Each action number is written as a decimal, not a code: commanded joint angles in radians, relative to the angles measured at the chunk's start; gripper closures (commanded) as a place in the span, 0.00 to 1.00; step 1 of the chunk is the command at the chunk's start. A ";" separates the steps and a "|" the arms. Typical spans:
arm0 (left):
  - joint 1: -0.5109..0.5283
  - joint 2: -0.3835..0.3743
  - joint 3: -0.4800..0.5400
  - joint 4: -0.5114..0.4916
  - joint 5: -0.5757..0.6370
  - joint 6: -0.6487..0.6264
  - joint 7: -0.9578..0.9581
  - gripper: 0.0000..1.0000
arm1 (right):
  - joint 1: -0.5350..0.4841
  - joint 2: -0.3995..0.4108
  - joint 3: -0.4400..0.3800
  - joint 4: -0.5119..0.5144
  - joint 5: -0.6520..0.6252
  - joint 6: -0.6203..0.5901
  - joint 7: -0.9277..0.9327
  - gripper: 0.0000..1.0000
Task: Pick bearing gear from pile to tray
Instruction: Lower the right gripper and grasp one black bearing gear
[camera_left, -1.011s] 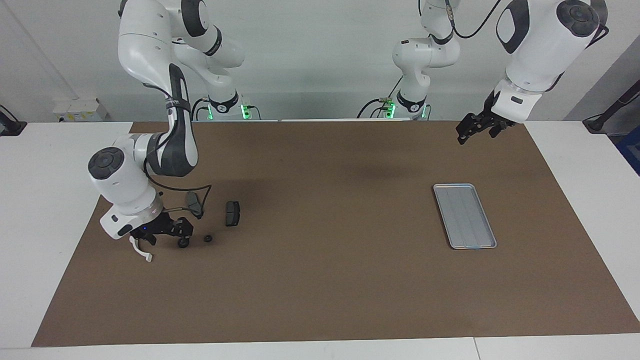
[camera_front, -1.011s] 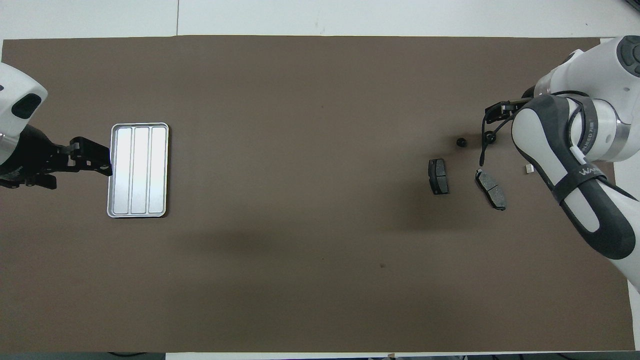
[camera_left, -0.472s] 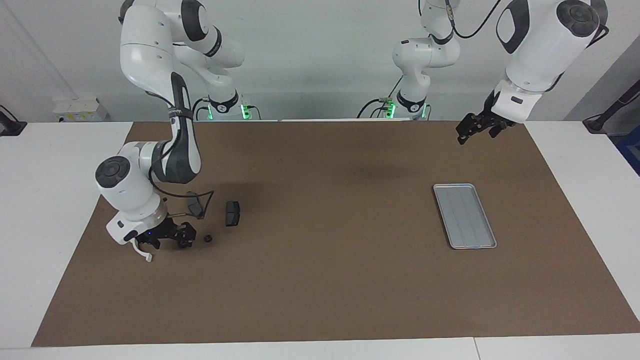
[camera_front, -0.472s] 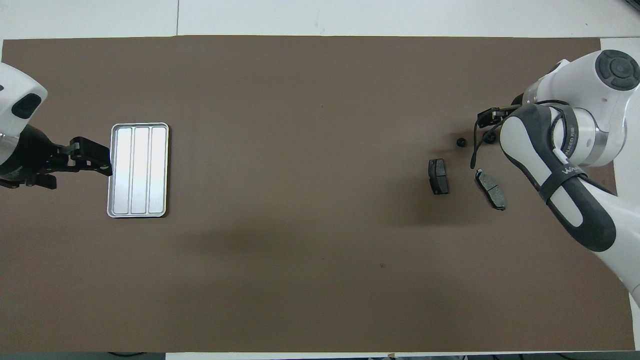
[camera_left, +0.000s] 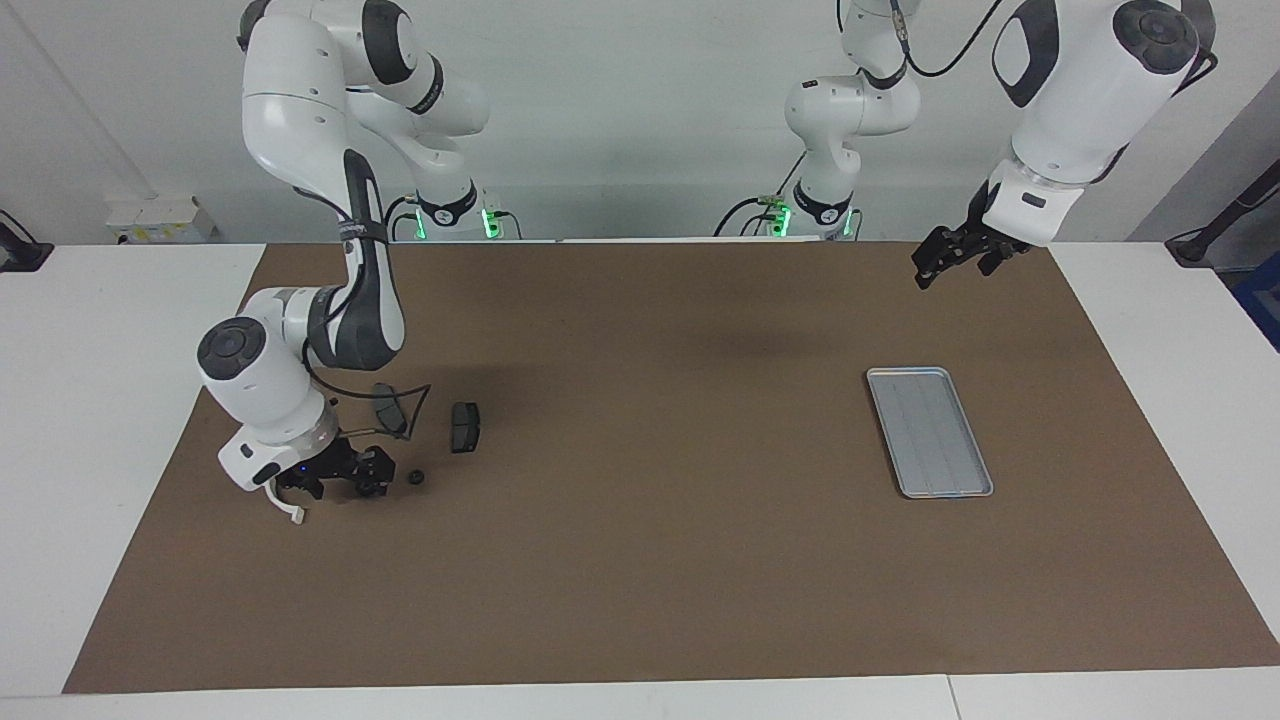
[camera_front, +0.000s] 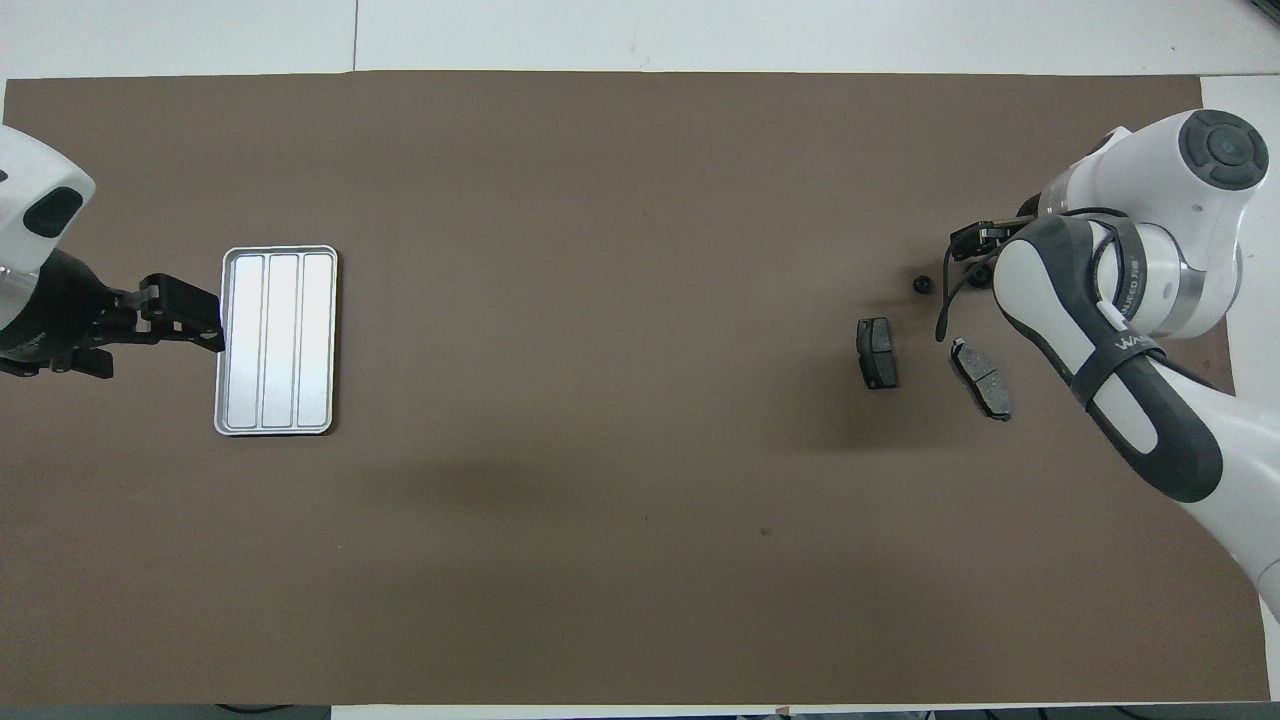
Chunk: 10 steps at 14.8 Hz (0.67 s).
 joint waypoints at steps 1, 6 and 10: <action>-0.002 -0.008 0.004 -0.003 0.018 0.005 -0.002 0.00 | -0.003 -0.002 0.006 -0.032 0.000 0.027 -0.018 0.04; -0.002 -0.008 0.004 -0.003 0.018 0.005 -0.002 0.00 | -0.003 -0.012 0.006 -0.057 0.000 0.026 -0.018 0.04; -0.002 -0.008 0.004 -0.003 0.018 0.003 -0.002 0.00 | -0.003 -0.012 0.006 -0.072 0.000 0.027 -0.021 0.04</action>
